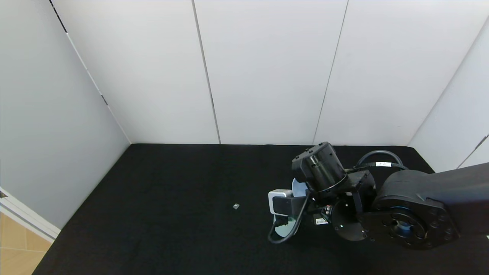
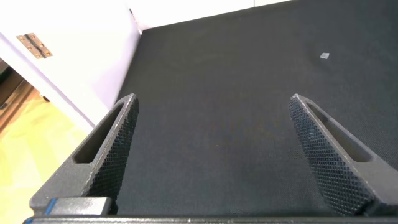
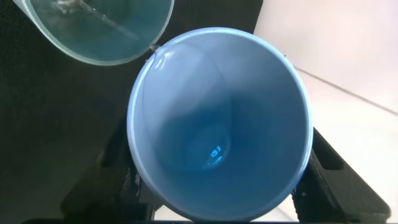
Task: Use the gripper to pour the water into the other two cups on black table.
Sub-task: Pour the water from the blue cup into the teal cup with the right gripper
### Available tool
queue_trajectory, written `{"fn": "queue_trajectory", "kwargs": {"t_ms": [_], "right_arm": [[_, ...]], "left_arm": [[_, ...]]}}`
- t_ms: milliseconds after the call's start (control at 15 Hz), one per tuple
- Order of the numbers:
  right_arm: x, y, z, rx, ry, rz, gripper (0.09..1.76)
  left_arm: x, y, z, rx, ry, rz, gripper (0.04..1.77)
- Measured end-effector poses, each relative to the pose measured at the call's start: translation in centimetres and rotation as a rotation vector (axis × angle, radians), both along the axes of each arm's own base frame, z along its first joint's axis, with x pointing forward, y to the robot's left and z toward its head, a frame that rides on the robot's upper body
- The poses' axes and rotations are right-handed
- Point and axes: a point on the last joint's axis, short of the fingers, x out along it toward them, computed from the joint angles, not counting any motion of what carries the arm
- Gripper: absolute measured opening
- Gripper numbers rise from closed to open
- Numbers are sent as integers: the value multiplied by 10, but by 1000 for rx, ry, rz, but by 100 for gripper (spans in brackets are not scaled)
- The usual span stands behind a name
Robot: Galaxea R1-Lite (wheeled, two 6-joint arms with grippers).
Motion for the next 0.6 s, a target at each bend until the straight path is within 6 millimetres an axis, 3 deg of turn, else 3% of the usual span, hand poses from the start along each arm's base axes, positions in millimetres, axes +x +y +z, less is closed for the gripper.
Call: {"fn": "queue_trajectory", "kwargs": {"t_ms": [600], "right_arm": [[5, 7, 3, -81, -21, 50, 131]], "left_arm": [[0, 0, 0, 0, 0, 0, 172]]}}
